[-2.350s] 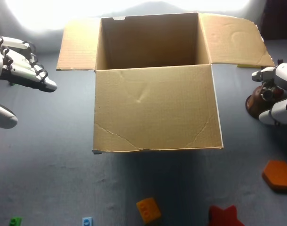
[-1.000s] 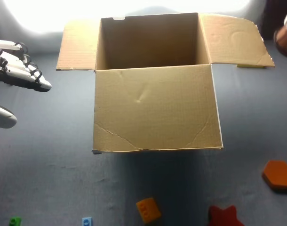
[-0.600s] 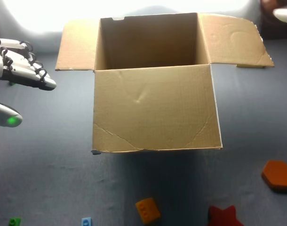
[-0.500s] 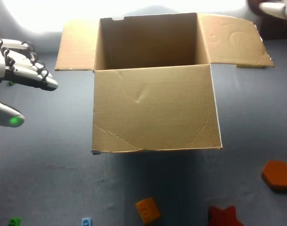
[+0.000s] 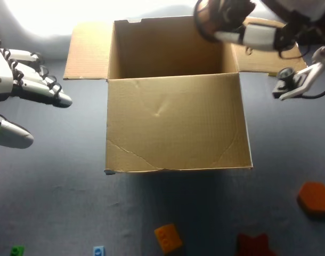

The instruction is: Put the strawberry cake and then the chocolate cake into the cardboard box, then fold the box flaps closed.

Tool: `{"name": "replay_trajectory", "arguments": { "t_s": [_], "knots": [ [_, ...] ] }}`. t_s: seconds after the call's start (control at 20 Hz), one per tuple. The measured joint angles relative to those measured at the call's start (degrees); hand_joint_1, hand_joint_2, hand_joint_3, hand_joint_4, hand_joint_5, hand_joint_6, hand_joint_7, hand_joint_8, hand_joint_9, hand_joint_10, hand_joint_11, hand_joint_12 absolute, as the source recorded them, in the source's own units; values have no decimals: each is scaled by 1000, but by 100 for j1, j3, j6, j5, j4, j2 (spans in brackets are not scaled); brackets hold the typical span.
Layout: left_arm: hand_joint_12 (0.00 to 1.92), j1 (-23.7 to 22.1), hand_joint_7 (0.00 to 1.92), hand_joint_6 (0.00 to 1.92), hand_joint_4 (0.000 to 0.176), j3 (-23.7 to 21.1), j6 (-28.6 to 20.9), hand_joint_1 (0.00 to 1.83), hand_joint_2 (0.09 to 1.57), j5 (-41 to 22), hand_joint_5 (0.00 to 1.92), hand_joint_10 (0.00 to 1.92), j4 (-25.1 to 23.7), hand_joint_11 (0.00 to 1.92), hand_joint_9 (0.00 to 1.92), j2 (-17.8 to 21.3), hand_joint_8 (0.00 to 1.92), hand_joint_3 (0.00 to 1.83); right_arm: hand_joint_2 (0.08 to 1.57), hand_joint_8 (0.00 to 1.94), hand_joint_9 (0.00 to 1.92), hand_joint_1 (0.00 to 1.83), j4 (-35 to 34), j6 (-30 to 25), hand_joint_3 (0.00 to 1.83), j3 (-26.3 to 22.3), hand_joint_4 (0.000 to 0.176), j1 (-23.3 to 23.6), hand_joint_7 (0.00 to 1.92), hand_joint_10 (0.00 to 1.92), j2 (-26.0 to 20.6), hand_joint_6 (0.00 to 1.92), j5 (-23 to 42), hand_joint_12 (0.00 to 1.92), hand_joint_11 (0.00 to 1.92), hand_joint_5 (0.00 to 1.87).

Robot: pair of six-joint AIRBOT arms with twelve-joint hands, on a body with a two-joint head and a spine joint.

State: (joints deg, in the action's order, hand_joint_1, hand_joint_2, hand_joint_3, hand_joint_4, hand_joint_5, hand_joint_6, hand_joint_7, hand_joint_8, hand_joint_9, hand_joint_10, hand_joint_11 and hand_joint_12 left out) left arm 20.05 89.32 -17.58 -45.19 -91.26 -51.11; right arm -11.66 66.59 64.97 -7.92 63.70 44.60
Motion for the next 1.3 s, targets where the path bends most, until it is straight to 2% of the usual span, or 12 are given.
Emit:
{"name": "replay_trajectory", "arguments": {
  "t_s": [0.15,0.25,0.35,0.55,0.6,0.65,0.7,0.75,0.8,0.85,1.1,1.3],
  "knots": [
    [1012,11,328,9,1,0,79,15,1290,105,270,2,-7,0,345,-17,4,7,1162,1088,787,1364,55,0,0,223,0,-31,983,1489,232,1093,168,1921,382,802],
    [1007,11,318,8,3,0,105,18,1293,129,270,0,74,0,334,-33,0,7,1160,1055,807,1364,31,-2,0,304,0,-149,988,1490,345,1084,247,1921,369,800],
    [1082,11,331,7,0,-20,142,12,1295,188,276,9,87,0,359,-72,4,5,1147,1162,817,1238,13,0,0,363,0,-299,997,1457,479,1036,256,1921,407,862],
    [1074,11,328,15,0,-74,236,0,1300,240,306,4,151,0,351,-101,4,4,1129,1123,805,1247,-37,0,0,420,0,-315,1030,1365,634,939,315,1921,350,904],
    [1093,11,348,17,0,-83,240,0,1296,256,325,9,153,0,366,-101,8,1,1175,1229,725,1215,-74,4,11,466,0,-326,953,1359,673,1127,328,1921,317,776],
    [1094,11,349,13,0,-83,247,0,1294,254,321,7,166,0,365,-101,7,1,1236,1040,625,1035,-98,2,7,479,0,-363,790,1413,678,1328,380,1921,282,730],
    [1082,11,352,8,3,-83,262,0,1286,278,315,6,170,0,365,-101,6,0,1183,854,504,815,-109,2,0,496,0,-420,663,1414,678,837,396,1921,229,482],
    [1095,11,364,9,6,-83,275,0,1281,315,326,9,179,0,379,-101,7,0,1121,292,433,568,-146,20,0,509,0,-448,604,1165,678,289,339,1869,199,401],
    [1093,11,363,10,4,-83,282,0,1282,323,329,6,205,0,373,-101,5,0,1111,127,407,428,-149,15,0,509,0,-450,558,995,675,156,332,1810,160,360],
    [1093,11,363,10,4,-83,291,0,1282,328,329,6,238,0,373,-101,5,0,1111,127,407,428,-131,13,0,509,0,-450,558,995,673,156,345,1810,160,360],
    [1056,9,354,0,0,-79,455,0,1289,417,317,0,573,0,357,-98,0,1,1038,0,284,363,-92,13,1,507,0,-448,375,451,645,4,369,1559,0,240],
    [1077,-144,335,0,0,-76,472,0,1285,459,281,2,643,0,359,-92,0,0,1060,3,280,327,-111,76,9,181,0,-400,378,452,278,5,39,1552,0,246]
  ]
}}
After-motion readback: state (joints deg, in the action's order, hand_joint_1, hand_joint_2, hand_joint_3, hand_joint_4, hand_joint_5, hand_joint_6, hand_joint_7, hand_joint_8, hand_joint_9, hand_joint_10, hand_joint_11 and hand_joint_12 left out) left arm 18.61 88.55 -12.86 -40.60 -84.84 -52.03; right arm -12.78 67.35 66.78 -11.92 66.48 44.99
